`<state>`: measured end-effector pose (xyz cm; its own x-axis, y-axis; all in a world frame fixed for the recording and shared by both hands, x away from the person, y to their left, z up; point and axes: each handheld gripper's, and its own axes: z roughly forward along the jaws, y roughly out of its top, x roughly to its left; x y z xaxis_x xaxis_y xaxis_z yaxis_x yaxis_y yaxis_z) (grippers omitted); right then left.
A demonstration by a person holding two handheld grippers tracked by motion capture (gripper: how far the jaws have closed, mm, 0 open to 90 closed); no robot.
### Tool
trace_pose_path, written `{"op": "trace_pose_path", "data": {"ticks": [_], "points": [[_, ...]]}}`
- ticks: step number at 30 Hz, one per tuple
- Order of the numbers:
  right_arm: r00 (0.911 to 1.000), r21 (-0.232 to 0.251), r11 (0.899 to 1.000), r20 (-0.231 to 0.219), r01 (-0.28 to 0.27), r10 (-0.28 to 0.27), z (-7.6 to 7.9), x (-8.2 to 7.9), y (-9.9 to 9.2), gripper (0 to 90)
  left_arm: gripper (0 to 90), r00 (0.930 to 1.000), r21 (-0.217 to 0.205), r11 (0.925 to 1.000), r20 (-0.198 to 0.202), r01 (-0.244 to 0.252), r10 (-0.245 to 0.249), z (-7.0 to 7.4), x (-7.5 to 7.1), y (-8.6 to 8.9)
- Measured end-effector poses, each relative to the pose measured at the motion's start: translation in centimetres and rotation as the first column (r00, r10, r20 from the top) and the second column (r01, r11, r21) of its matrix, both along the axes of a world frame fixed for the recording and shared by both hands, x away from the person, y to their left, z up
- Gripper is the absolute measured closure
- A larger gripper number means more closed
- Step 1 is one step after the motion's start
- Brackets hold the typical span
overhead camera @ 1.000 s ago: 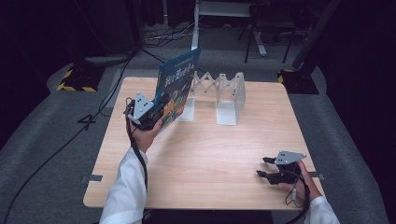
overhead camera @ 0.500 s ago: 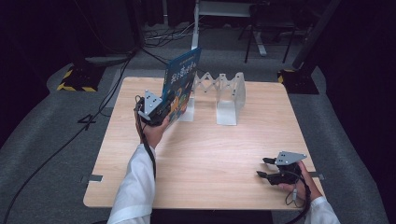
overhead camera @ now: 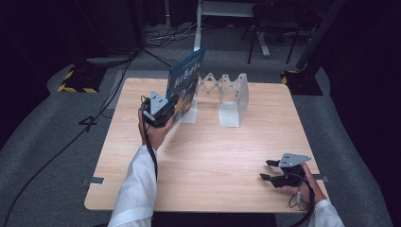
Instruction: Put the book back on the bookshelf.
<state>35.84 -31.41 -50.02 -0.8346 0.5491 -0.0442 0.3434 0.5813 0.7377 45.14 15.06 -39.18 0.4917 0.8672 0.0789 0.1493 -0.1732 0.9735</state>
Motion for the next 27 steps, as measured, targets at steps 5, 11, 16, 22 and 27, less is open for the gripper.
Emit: {"op": "trace_pose_path", "data": {"ticks": [5, 11, 16, 22, 27], "points": [[1.0000, 0.005, 1.000, -0.006, 0.002, -0.002, 0.0, 0.1, -0.1, 36.7, 82.7, 0.9991, 0.020, 0.9998, -0.042, -0.009, 0.009, -0.3, 0.5, -0.1], [1.0000, 0.012, 1.000, -0.008, 0.004, -0.004, -0.1, 0.1, -0.1, 36.5, 82.7, 0.9972, 0.044, 0.9990, -0.074, -0.008, 0.011, -0.4, 1.0, -0.3], [0.9999, 0.020, 1.000, -0.015, 0.003, -0.003, -0.1, 0.2, -0.2, 36.2, 82.7, 0.9951, 0.043, 0.9989, -0.096, -0.020, 0.024, -0.4, 1.5, -0.2], [0.9999, 0.019, 1.000, -0.015, 0.004, -0.004, -0.1, 0.2, -0.2, 36.1, 82.5, 0.9906, 0.046, 0.9981, -0.129, -0.040, 0.046, -1.2, 1.9, -0.6], [0.9999, 0.021, 1.000, -0.014, 0.006, -0.006, -0.2, 0.1, -0.2, 36.2, 82.0, 0.9875, 0.006, 0.9978, -0.143, -0.066, 0.067, -1.8, 2.1, 0.0]]}}
